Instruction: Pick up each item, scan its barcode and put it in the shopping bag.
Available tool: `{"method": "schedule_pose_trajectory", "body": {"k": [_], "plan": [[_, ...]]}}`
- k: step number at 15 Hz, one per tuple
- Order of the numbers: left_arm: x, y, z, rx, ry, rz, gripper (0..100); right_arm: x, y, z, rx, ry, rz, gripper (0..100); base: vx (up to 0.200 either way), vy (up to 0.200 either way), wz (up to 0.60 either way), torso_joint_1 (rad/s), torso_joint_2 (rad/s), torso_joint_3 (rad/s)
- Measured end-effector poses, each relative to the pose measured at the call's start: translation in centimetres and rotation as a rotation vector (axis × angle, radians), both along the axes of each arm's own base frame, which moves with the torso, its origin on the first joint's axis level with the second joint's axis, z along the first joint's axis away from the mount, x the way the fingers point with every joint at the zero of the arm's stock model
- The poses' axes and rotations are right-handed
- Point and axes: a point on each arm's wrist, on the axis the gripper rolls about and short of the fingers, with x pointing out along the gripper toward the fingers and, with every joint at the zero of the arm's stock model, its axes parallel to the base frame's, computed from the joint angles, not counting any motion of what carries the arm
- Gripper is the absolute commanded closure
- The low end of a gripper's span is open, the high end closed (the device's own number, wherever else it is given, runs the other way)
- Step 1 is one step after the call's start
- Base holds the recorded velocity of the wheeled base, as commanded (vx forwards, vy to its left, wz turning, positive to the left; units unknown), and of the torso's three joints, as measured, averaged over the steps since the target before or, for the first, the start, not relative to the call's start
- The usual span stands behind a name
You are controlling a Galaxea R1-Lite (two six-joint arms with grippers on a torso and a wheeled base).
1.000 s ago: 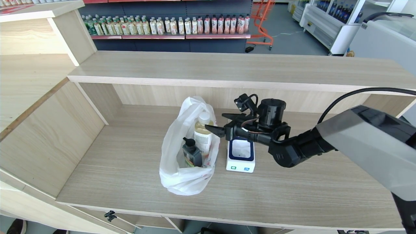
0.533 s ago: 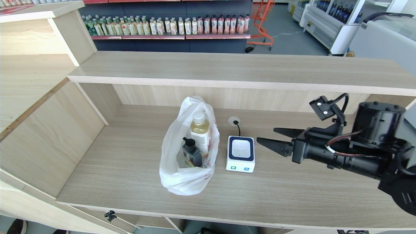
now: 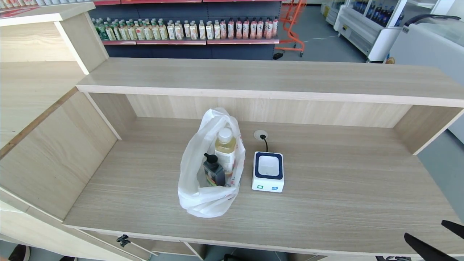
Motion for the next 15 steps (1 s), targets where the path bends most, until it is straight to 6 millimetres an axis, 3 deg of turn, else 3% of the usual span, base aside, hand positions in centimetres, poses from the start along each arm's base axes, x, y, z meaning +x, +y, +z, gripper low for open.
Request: {"method": "schedule_pose_trajectory", "body": {"k": [4,6,10,11,15], "plan": [[0.0,0.0,0.0,-0.001,0.0,0.0,0,-5.8,-0.7,-3.8,-0.048,-0.088,-0.16,0,0.0,0.0,0.0,0.0,0.0,0.0],[0.0,0.0,0.0,-0.001,0.0,0.0,0,-7.1,-0.8,-4.9,-0.045,-0.154,-0.221,0,0.0,0.0,0.0,0.0,0.0,0.0],[0.0,0.0,0.0,-0.001,0.0,0.0,0,-7.8,-0.8,-5.4,-0.031,-0.24,-0.242,0,0.0,0.0,0.0,0.0,0.0,0.0],[0.0,0.0,0.0,-0.001,0.0,0.0,0,-7.9,-0.8,-5.4,-0.029,-0.248,-0.241,100,0.0,0.0,0.0,0.0,0.0,0.0],[0.0,0.0,0.0,-0.001,0.0,0.0,0,-8.0,-0.8,-5.4,0.002,-0.255,-0.252,100,0.0,0.0,0.0,0.0,0.0,0.0]]}}
